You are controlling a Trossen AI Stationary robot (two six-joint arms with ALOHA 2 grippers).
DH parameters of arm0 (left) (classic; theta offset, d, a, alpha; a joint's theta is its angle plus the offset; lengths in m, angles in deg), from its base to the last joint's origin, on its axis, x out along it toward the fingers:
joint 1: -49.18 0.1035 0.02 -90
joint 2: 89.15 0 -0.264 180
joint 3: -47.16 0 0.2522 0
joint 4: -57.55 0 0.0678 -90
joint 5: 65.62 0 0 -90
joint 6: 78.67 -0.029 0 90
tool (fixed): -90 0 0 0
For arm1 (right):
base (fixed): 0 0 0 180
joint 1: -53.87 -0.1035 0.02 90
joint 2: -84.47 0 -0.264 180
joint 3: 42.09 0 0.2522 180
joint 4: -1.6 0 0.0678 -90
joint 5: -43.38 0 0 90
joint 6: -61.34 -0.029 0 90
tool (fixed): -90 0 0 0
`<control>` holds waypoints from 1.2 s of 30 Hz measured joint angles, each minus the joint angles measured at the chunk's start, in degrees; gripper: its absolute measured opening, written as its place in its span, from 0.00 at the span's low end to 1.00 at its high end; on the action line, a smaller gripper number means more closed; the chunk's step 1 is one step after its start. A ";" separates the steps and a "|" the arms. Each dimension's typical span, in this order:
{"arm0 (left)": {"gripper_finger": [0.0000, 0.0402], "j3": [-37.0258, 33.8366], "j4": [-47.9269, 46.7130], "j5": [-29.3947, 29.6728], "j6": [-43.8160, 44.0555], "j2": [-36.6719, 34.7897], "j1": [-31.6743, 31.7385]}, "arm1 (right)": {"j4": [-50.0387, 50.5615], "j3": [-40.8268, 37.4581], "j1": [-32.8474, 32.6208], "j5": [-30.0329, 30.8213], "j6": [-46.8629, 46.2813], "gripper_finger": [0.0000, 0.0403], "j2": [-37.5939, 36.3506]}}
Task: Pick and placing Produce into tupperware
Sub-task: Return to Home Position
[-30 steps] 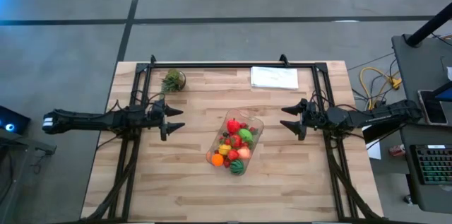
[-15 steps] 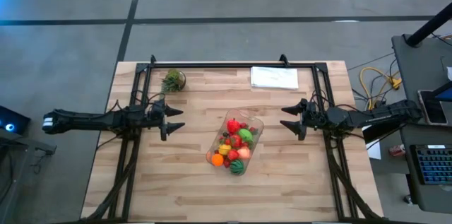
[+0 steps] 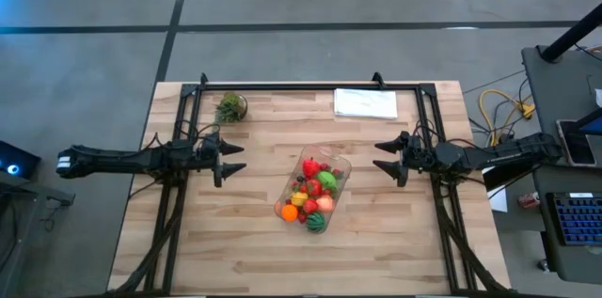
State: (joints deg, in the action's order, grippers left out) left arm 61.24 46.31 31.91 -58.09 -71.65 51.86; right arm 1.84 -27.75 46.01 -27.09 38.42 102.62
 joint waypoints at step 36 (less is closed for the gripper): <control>0.73 0.15 11.70 2.08 -5.96 -12.25 -0.04 | 0.00 0.00 0.00 0.00 -0.02 0.81 0.00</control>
State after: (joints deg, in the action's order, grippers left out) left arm 61.39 58.01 33.99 -64.05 -83.90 51.81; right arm 1.85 -27.75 46.01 -27.09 38.40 102.62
